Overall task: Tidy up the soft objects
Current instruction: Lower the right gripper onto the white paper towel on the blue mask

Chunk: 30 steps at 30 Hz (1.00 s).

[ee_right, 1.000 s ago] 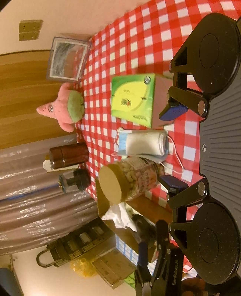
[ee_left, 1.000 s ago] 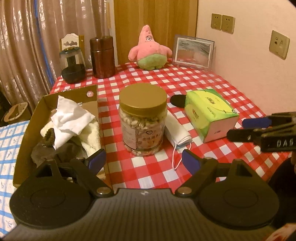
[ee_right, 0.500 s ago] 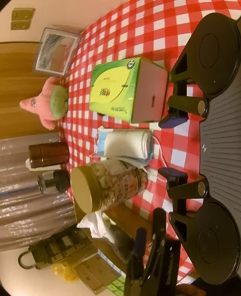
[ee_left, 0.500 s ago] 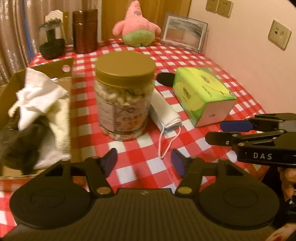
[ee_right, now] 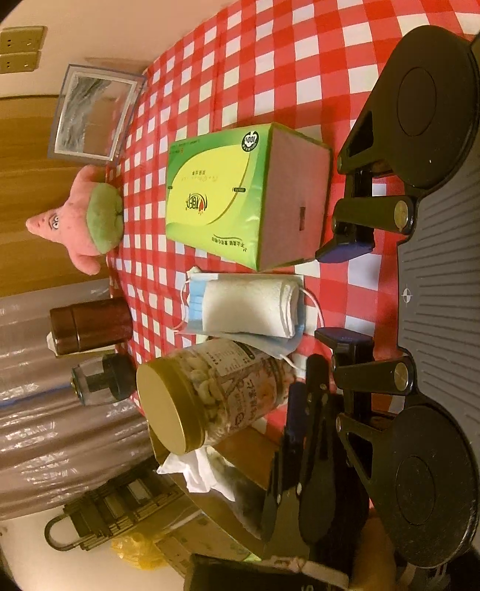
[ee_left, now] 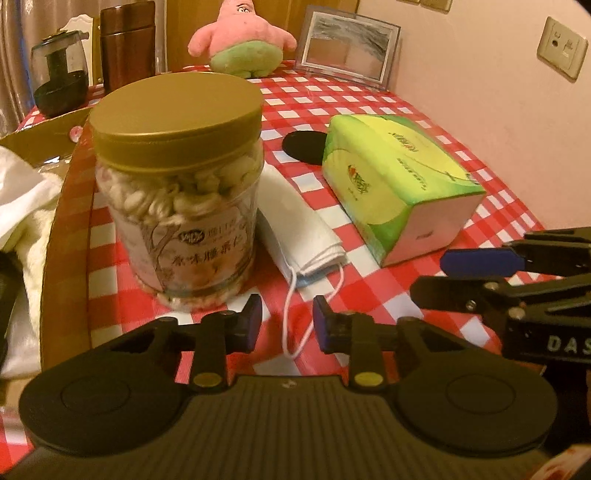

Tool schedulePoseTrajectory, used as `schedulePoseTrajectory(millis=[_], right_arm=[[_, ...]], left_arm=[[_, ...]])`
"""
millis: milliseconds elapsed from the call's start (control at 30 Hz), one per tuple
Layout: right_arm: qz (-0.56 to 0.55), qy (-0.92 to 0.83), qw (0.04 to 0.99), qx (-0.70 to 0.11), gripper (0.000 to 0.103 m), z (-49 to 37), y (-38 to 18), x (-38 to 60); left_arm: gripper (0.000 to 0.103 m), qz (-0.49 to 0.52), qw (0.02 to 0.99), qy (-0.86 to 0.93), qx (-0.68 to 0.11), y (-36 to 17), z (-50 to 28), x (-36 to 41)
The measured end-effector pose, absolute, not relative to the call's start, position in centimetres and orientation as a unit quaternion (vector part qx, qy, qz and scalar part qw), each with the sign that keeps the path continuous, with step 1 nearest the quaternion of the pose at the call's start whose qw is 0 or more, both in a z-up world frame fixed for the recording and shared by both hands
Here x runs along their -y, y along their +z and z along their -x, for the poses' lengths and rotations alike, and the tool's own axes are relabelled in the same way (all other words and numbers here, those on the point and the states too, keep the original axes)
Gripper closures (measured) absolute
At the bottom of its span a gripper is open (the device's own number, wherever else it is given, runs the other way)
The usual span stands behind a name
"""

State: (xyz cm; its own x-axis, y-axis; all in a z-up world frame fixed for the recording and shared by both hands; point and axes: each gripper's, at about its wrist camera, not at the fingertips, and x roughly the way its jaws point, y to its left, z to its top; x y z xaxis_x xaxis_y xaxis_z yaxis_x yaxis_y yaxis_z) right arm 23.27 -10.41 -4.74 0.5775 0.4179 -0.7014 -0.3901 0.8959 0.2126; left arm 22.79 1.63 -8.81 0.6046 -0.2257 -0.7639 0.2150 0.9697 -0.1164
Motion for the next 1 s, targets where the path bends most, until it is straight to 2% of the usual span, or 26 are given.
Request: schedulePoseTrajectory(millis=[100,167,233,767,933,1000], right_arm=[[-0.018,0.228,0.887,-0.401,0.063,-23.3,-4.9,10.4],[-0.017,0.228,0.886,-0.402,0.063,-23.4,-5.0,10.3],[-0.016,0.229,0.886,-0.404,0.063,-23.4,-5.1,10.2],[-0.015,0.261,0.878,-0.4,0.062,-23.6,-5.4,7.3],[-0.048,0.253,0.869,-0.423,0.059,-24.9,-6.7,6.1],[-0.067,0.245,0.866,-0.43,0.054,-25.5,-7.3,6.0]], left_arm=[[0.085,0.002,0.893,-0.124,-0.433,-9.2,-23.5,-1.5],[0.096,-0.003,0.891,-0.127,-0.437,-9.5,-23.8,-1.5],[0.102,-0.003,0.887,-0.13,-0.442,-9.8,-23.9,-1.6],[0.103,-0.001,0.88,-0.141,-0.454,-7.2,-18.7,-5.6],[0.103,0.001,0.873,-0.168,-0.458,-7.2,-18.3,-5.6],[0.103,0.0,0.87,-0.177,-0.46,-7.4,-18.3,-5.5]])
